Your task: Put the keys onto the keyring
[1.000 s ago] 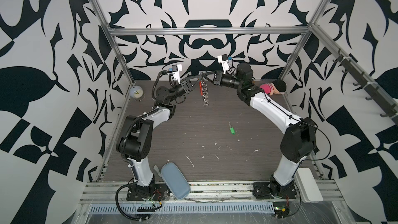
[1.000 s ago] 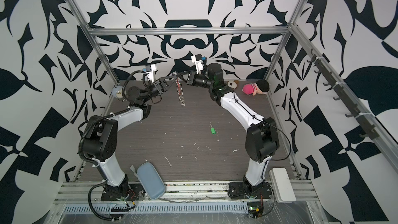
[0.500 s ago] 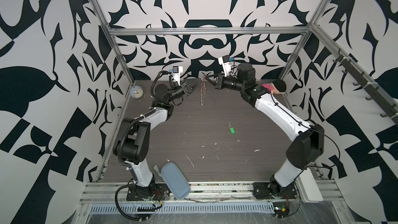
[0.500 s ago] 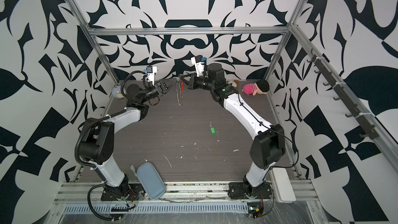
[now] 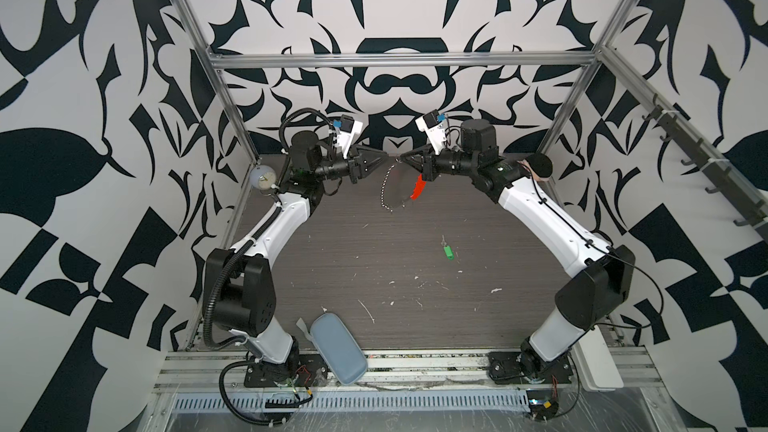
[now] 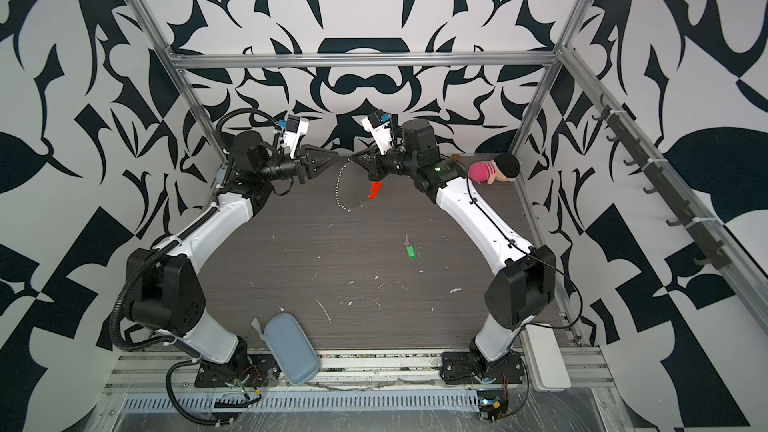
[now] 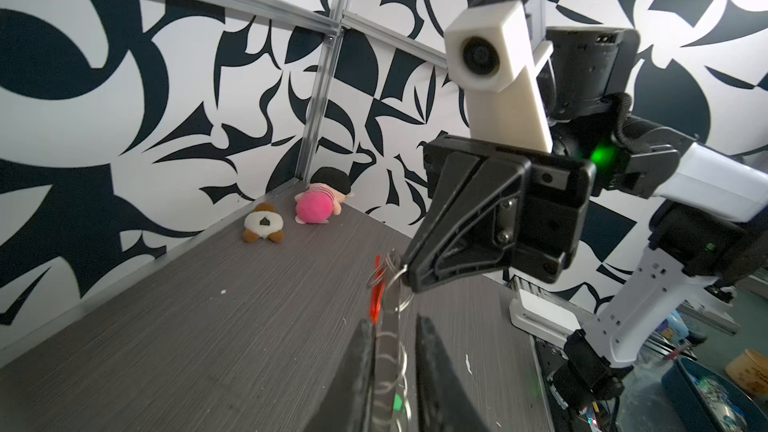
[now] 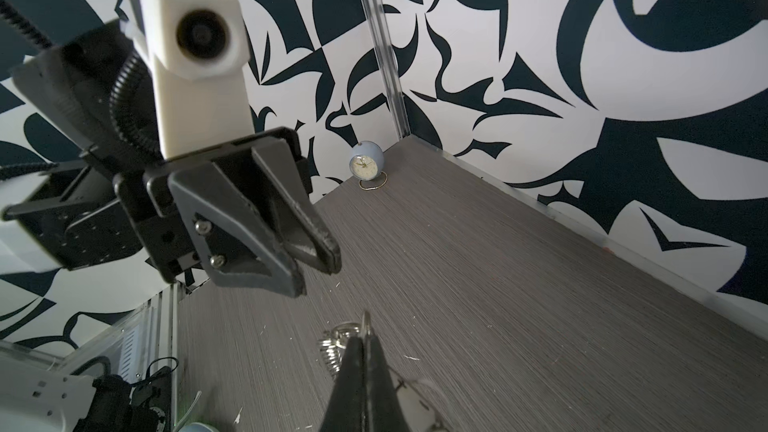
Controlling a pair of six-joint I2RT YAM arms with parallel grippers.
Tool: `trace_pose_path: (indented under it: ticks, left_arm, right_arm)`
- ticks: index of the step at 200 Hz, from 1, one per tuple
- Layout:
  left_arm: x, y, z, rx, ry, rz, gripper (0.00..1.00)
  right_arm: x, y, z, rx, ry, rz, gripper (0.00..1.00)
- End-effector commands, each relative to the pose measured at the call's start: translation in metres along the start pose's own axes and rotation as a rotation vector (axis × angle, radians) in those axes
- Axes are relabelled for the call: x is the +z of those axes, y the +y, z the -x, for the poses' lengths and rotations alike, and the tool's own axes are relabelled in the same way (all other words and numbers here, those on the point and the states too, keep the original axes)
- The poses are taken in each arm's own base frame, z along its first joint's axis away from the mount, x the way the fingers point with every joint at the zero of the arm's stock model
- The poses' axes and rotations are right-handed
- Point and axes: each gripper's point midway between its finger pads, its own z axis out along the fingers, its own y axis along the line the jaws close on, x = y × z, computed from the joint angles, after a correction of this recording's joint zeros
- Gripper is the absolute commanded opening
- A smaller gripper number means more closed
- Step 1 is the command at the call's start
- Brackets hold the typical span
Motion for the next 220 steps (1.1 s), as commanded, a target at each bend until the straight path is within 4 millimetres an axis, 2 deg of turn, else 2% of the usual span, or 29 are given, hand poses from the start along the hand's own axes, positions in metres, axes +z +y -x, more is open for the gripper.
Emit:
trace_pose_path:
  ticks: [1, 68, 111, 220]
  left_arm:
    - [0.004, -0.001, -0.005, -0.027, 0.034, -0.066, 0.21]
    - [0.008, 0.006, -0.001, -0.044, 0.039, -0.094, 0.20]
    - [0.007, 0.000, 0.002, -0.047, 0.027, -0.119, 0.19]
    - [0.006, -0.003, 0.003, -0.053, 0.029, -0.134, 0.23]
  right_arm:
    - [-0.025, 0.028, 0.039, -0.114, -0.109, 0.045, 0.00]
    - [-0.025, 0.032, 0.042, -0.104, -0.123, 0.073, 0.00]
    - [-0.022, 0.031, 0.046, -0.090, -0.137, 0.083, 0.00]
    - [-0.010, 0.033, 0.051, -0.064, -0.146, 0.113, 0.00]
